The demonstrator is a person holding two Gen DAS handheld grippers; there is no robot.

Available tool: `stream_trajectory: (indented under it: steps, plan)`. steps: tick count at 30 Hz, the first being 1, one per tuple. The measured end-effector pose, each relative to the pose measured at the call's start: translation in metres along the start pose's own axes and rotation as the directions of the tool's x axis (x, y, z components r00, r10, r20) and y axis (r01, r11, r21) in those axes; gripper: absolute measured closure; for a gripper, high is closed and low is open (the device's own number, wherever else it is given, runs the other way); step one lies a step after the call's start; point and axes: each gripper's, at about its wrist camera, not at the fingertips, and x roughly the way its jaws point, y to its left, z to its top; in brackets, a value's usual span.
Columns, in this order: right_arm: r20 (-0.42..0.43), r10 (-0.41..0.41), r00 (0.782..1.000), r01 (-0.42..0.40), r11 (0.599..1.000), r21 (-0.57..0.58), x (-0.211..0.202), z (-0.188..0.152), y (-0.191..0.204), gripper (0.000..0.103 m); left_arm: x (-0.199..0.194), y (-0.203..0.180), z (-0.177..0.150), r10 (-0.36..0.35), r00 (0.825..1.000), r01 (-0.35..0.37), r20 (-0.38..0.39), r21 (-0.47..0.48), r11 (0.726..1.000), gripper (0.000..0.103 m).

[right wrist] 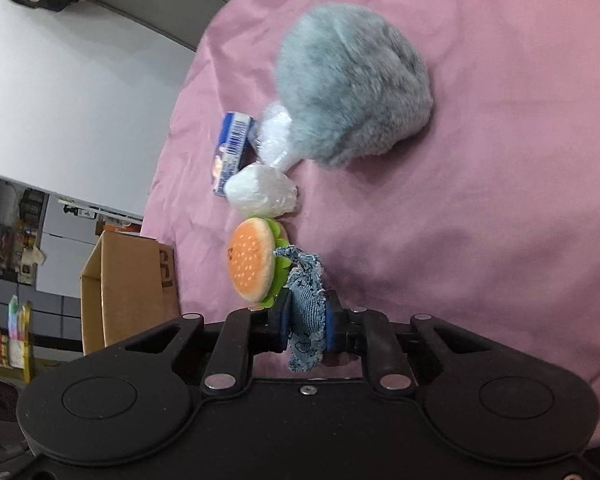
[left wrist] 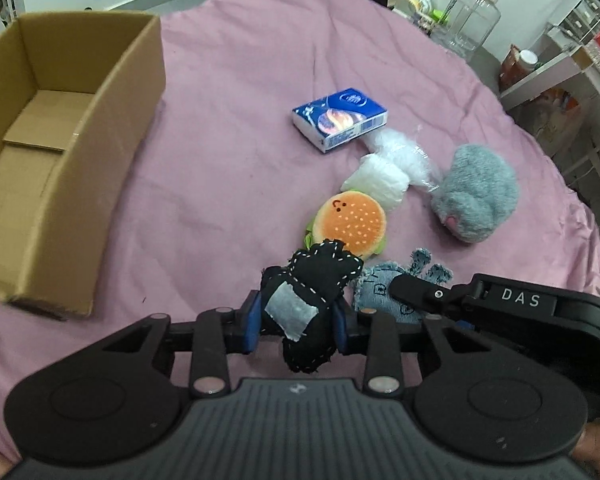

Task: Organize soft objects
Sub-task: 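Carry the black plush and fish plush over the cardboard box with both grippers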

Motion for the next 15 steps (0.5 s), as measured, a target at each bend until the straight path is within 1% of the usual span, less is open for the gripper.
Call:
stream_trajectory:
  steps: [9, 15]
  plan:
    - [0.069, -0.067, 0.995, 0.072, 0.994, -0.079, -0.05, -0.013, 0.031, 0.086, -0.052, 0.001, -0.003, -0.019, 0.999, 0.017, 0.049, 0.027, 0.999, 0.069]
    - [0.108, -0.07, 0.992, 0.084, 0.989, -0.124, -0.073, -0.027, 0.061, 0.086, -0.092, 0.007, -0.005, -0.027, 0.994, 0.022, 0.11, 0.048, 0.999, 0.068]
